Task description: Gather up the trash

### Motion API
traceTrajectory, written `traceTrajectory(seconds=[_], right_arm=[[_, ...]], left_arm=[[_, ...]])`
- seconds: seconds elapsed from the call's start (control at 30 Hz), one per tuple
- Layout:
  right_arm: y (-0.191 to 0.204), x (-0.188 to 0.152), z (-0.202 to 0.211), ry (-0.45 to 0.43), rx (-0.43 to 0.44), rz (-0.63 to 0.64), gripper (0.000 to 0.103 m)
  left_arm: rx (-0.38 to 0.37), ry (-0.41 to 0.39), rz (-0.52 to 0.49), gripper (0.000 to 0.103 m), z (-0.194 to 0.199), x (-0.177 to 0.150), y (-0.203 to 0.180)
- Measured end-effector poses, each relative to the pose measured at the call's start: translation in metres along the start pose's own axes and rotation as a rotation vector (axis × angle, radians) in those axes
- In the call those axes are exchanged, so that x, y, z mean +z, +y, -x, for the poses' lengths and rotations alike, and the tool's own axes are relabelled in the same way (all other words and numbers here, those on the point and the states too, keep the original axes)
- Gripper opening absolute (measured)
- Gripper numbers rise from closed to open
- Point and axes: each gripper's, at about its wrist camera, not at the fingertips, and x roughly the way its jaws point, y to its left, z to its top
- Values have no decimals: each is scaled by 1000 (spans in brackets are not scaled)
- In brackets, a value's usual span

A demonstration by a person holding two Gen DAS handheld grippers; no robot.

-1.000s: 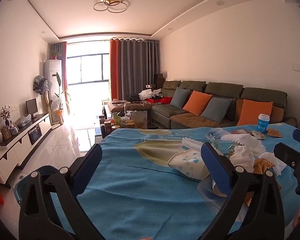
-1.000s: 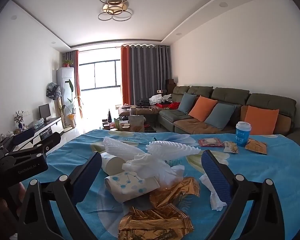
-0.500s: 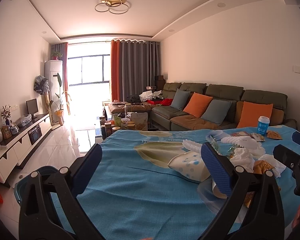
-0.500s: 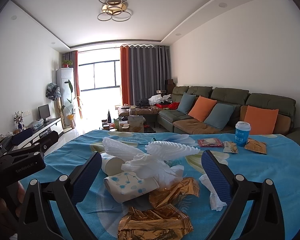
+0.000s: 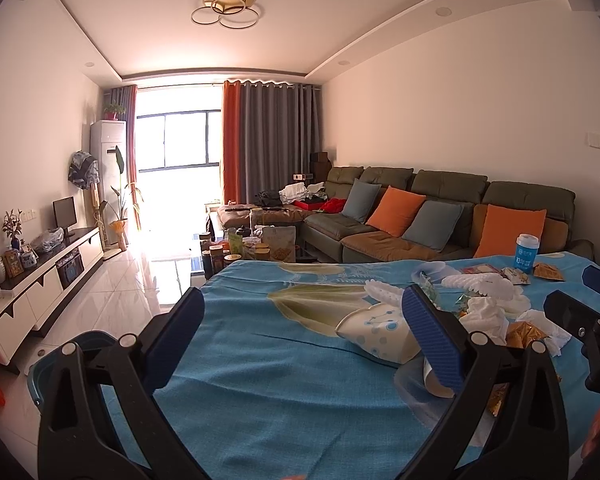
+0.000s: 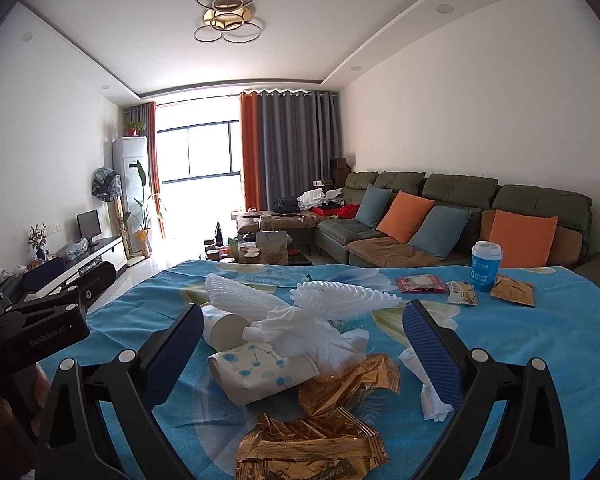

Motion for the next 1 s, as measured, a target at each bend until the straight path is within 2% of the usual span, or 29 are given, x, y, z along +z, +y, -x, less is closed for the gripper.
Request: traceTrajectory(seconds=[1.0], right_arm=[[1,-4,-2,4,2,-4,96]], left_arm=[[0,0,6,97,-2,-3,0]])
